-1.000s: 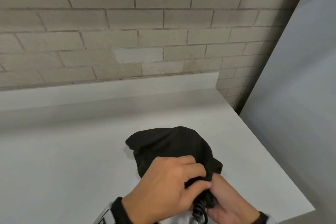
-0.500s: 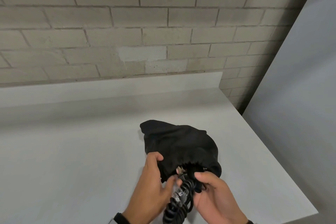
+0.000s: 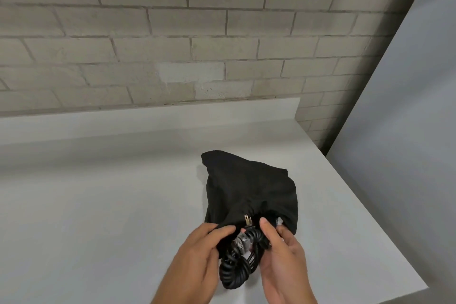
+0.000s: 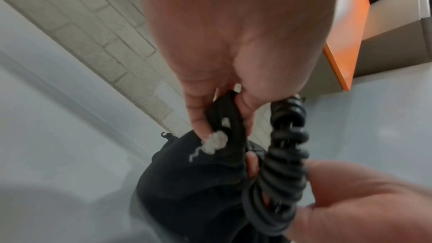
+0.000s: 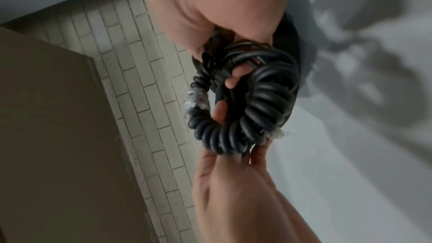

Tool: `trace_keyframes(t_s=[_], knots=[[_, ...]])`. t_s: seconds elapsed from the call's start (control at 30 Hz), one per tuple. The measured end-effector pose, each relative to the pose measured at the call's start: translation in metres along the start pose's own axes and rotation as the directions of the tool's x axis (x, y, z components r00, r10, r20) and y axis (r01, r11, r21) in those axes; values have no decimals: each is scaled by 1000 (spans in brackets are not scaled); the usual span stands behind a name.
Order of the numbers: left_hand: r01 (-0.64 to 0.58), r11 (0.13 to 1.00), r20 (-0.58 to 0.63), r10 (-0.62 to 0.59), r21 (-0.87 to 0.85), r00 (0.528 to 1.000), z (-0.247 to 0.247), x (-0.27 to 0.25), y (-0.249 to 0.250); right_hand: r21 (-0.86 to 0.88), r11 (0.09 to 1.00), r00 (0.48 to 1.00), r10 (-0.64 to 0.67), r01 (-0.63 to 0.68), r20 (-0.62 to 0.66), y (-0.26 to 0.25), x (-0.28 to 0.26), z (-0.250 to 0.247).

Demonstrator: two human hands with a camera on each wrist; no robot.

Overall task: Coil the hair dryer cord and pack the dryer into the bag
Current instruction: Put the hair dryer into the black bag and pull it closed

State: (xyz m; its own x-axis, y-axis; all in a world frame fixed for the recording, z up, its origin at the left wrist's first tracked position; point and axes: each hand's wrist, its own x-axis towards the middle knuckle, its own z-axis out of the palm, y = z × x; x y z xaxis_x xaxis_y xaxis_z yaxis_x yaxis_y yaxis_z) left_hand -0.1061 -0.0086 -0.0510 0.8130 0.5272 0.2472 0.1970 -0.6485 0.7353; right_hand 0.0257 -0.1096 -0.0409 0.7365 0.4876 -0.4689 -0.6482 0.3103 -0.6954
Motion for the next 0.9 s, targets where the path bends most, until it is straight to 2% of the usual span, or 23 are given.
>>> trace_keyframes(t_s=[0.13,0.3,0.37,0.43,0.5,0.57,0.63,0.7,0.83,0.9], knots=[[100,964,-12,-106,-247,994,-8,1,15,-157,985,997,-71,68,-11,1,2,0],[125,952,-157,-174,-278,972,2,6,20,-314,948,998,-51,57,28,4,-2,-2],[98,954,-111,-134,-284,985,3,3,20,-334,940,998,-64,69,24,3,0,-3],[40,962,4,-40,-272,999,1,-3,20,-326,942,997,-82,81,11,1,2,-2],[37,952,118,-1,-303,993,-3,-6,20,-306,947,995,-99,96,6,-4,4,0],[25,945,147,24,-327,989,-5,-5,21,-284,952,993,-116,110,-2,-7,4,2],[-5,950,72,28,-313,997,-3,-3,22,-263,958,993,-117,112,-5,-7,5,1],[-32,956,-57,16,-292,998,2,0,21,-233,966,994,-103,109,37,-6,4,0],[-3,979,-264,-52,-205,963,10,7,13,-229,966,978,-73,118,197,-3,-2,-5],[-7,992,-319,-34,-128,947,13,9,8,-235,965,972,-57,113,230,-1,-2,-6]])
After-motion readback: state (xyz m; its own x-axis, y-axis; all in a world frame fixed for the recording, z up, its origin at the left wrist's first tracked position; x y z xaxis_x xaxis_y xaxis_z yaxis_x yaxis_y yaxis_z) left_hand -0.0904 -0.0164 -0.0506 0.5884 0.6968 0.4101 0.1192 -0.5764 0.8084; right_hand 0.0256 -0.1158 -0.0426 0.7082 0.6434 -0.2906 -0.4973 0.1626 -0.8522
